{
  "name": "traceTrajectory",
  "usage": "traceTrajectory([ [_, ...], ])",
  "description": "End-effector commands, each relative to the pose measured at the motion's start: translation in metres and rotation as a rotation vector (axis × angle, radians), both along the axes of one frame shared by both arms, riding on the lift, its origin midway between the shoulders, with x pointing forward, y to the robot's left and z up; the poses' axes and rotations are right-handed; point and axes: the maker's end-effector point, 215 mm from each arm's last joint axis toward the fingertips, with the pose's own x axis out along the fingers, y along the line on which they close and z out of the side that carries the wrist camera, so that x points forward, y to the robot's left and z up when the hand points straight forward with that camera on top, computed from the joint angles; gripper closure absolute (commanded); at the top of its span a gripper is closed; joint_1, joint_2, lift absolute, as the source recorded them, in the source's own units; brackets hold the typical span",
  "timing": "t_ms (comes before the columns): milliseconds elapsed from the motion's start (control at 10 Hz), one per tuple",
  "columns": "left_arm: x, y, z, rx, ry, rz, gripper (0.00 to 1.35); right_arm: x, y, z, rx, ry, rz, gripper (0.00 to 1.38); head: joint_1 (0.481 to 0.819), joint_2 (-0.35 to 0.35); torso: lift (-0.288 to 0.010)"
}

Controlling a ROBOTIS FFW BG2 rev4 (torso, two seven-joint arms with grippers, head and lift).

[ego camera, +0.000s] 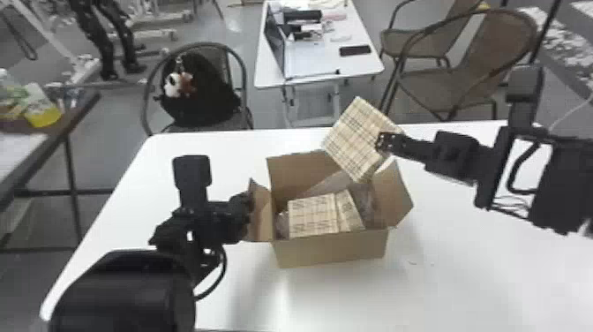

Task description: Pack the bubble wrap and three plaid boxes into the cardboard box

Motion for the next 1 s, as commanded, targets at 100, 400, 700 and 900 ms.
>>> traceTrajectory([
  [100, 0.000, -0.004, -0.001, -0.001, 0.004, -0.003, 1.21, -0.016, 0.003, -0.021, 0.017, 0.233, 0.082, 1.16, 0.695, 0.225, -0.092],
  [400, 0.000, -0.005, -0.002, -0.002, 0.006, -0.004, 1.21, 0.001, -0.005, -0.051, 0.110, 0.341, 0.023, 1.16, 0.695, 0.213, -0.092],
  [700, 0.000, -0.003, -0.002, -0.004, 0.004, -0.002, 1.21, -0.002, 0.015, -0.105, 0.241, 0.473, -0.005, 0.78, 0.695, 0.224, -0.092],
  [900, -0.001, -0.003, -0.002, -0.004, 0.006, -0.001, 1.21, 0.000, 0.018, -0.094, 0.284, 0.453, 0.008, 0.06, 0.695, 0.234, -0.092],
])
